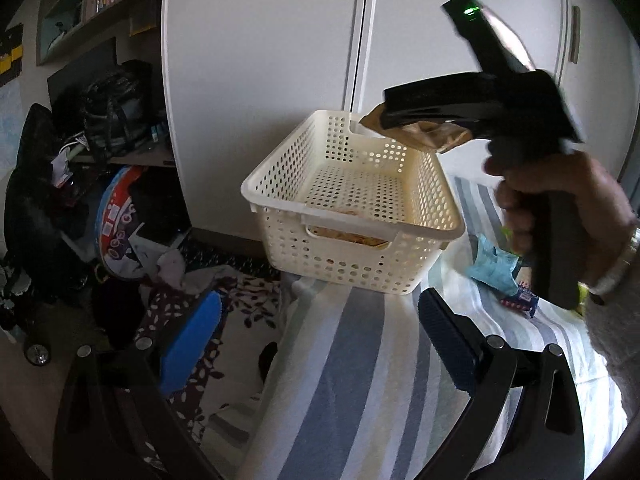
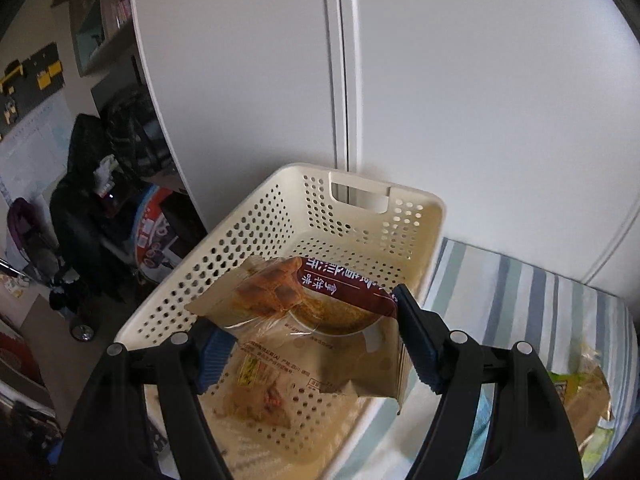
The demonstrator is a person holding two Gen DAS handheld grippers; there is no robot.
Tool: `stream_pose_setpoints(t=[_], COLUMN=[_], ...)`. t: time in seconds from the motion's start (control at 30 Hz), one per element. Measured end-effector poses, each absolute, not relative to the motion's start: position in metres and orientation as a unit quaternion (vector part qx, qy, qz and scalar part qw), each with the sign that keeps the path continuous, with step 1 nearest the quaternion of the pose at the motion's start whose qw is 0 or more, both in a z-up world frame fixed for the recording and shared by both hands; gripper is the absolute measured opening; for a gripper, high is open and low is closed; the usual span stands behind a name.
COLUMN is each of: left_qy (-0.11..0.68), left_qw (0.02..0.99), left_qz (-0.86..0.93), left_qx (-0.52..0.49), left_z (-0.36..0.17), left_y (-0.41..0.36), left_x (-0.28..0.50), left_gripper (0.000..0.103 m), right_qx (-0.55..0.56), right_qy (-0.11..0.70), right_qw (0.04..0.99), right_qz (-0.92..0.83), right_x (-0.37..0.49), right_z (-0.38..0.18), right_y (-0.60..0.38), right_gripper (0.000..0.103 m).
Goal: Organize snacks
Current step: 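Carry both bags to the white basket and release them inside, then move both tools back over the remaining snacks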
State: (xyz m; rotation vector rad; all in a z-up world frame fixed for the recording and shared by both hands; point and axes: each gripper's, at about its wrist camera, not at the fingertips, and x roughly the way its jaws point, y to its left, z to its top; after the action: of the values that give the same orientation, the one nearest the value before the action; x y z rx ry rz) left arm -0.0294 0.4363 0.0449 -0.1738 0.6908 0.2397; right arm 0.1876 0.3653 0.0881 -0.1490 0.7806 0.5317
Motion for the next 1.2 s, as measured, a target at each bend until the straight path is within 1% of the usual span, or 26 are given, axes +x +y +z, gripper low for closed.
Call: stream_pose_setpoints(t=[0.13,0.17,0.2,0.23,0.73,1.03,1.2], left_qy=[0.337,0.337,0.337,0.337,0.347,0.340,0.338], left_qw=[0.930,0.930,0.930,0.930,0.925,0.932,0.935], left_qz=[0.120,0.121,0.121,0.121,0.124,0.101,0.086], left_qx=[-0.087,-0.087,-0.087,-0.088,-0.095,-0.072,-0.061], left_z=[0.043,0.043,0.042,0.042,0.045,0.058,0.064], left_y=[0.440,0.441,0.441,0.442,0.434,0.407,0.391], left_x=[-0.031,-0.031,-0.031,-0.031,-0.027,-0.027,-0.028], left_gripper=[0.100,0.100,0.100,0.100,0.100,0.100,0.100], right_qx=[-0.083,-0.082,-0.081,-0.079,-0.060,-0.051,-0.033], right_qy=[0.380,0.381,0.381,0.379,0.368,0.371,0.371], right_qw=[0.886,0.886,0.887,0.889,0.898,0.903,0.910], right_qz=[0.251,0.250,0.249,0.246,0.234,0.211,0.185], right_x=[0.199,0.200,0.202,0.202,0.188,0.169,0.159], right_z=[0.081,0.081,0.081,0.081,0.089,0.089,0.094], right_y=[0.378,0.378,0.379,0.379,0.342,0.289,0.243], right_gripper=[0.075,0.079,0.087,0.090,0.090,0.090,0.090])
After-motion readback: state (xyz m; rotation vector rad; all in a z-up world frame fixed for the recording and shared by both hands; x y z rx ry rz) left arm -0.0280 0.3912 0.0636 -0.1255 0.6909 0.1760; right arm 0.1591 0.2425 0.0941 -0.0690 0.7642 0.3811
